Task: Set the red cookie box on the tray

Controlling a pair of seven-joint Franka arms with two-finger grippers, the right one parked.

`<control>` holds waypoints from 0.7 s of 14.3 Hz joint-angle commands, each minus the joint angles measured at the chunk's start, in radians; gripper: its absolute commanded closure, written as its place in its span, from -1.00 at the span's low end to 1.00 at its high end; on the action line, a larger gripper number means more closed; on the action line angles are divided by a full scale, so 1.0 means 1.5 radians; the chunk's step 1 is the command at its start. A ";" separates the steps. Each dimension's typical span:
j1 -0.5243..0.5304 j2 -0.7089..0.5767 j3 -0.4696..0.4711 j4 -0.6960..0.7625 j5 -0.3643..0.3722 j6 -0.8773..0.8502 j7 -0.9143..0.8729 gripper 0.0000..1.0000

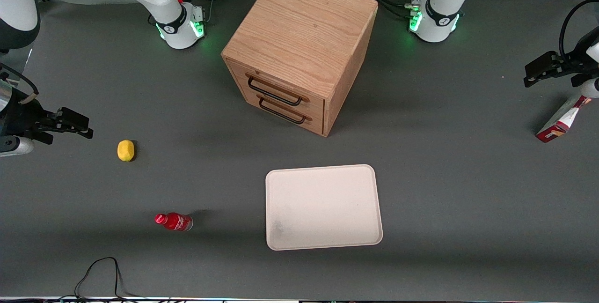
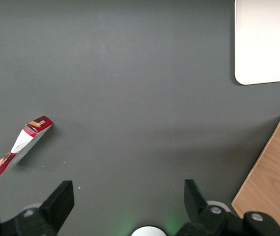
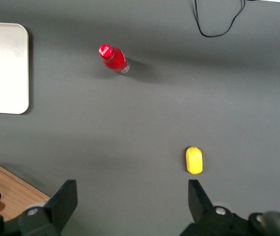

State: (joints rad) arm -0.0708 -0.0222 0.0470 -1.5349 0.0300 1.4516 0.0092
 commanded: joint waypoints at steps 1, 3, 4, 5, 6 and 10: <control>-0.006 -0.005 0.002 0.001 0.001 -0.003 -0.011 -1.00; -0.007 -0.004 0.002 0.003 -0.001 0.002 -0.011 -1.00; -0.005 -0.004 0.002 0.003 -0.004 0.002 -0.011 -1.00; -0.004 -0.004 0.002 0.002 -0.010 0.002 -0.011 -1.00; -0.003 -0.005 0.002 0.002 -0.009 0.001 -0.010 -1.00; 0.004 -0.009 0.000 0.002 -0.009 0.002 0.002 -1.00</control>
State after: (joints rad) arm -0.0690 -0.0234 0.0482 -1.5344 0.0233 1.4536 0.0090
